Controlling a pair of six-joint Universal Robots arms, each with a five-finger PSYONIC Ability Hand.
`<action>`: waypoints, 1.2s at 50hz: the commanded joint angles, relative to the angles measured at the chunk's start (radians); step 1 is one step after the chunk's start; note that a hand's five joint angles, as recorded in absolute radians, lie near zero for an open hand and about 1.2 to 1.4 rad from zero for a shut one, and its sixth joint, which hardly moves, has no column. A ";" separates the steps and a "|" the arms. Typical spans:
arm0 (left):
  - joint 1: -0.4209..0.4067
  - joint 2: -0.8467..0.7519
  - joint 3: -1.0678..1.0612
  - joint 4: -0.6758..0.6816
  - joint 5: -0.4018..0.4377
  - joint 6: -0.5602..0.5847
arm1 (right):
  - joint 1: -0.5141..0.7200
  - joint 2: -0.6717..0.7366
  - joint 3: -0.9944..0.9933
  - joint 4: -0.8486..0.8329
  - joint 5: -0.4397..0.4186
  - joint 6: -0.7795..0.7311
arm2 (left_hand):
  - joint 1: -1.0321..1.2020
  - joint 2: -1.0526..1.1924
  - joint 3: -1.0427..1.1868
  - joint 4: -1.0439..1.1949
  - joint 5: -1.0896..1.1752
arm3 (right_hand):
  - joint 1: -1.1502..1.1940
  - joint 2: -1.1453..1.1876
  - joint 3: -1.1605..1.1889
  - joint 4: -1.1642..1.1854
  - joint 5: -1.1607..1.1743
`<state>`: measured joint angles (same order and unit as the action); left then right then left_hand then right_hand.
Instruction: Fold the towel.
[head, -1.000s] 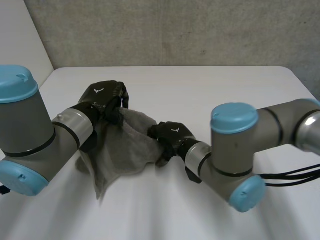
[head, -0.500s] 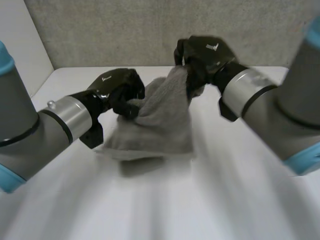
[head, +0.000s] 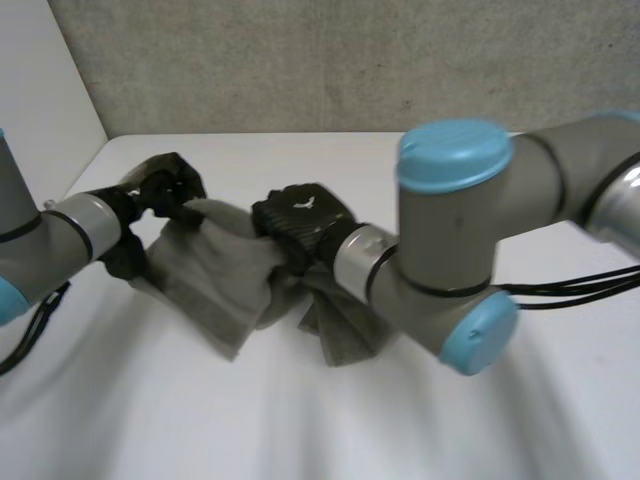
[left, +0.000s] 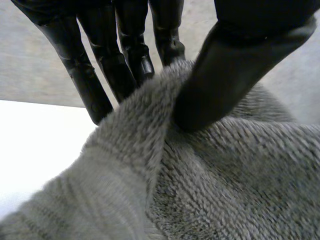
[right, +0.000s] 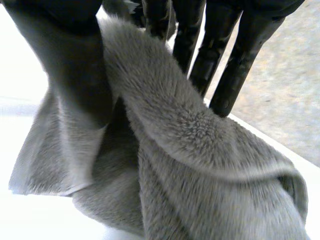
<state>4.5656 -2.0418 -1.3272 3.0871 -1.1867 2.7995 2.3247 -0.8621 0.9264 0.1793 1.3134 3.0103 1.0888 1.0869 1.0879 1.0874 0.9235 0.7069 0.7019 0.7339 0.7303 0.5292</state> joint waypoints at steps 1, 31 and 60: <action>0.070 -0.035 0.048 -0.037 -0.001 0.118 | 0.025 0.057 -0.077 0.028 0.026 0.030 | -0.683 -0.681 -0.682 -0.682 -0.693 | -0.532 -0.527 -0.559 -0.556 -0.529; -0.198 0.330 -0.322 -0.048 -0.154 0.239 | -0.326 -0.039 -0.062 0.172 -0.054 0.033 | -0.726 -0.724 -0.725 -0.724 -0.735 | -0.349 -0.344 -0.376 -0.373 -0.346; -0.370 -0.003 -0.235 0.235 -0.537 0.252 | -0.268 0.460 -0.531 0.402 -0.074 0.019 | -0.726 -0.724 -0.725 -0.724 -0.735 | -0.279 -0.274 -0.305 -0.302 -0.275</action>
<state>4.1939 -2.0135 -1.5945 3.2959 -1.7282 3.0499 2.0527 -0.4174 0.3889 0.5875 1.2345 3.0401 0.3599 0.3591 0.3595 0.3552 0.1851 0.3694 0.3607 0.3815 0.3868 0.2228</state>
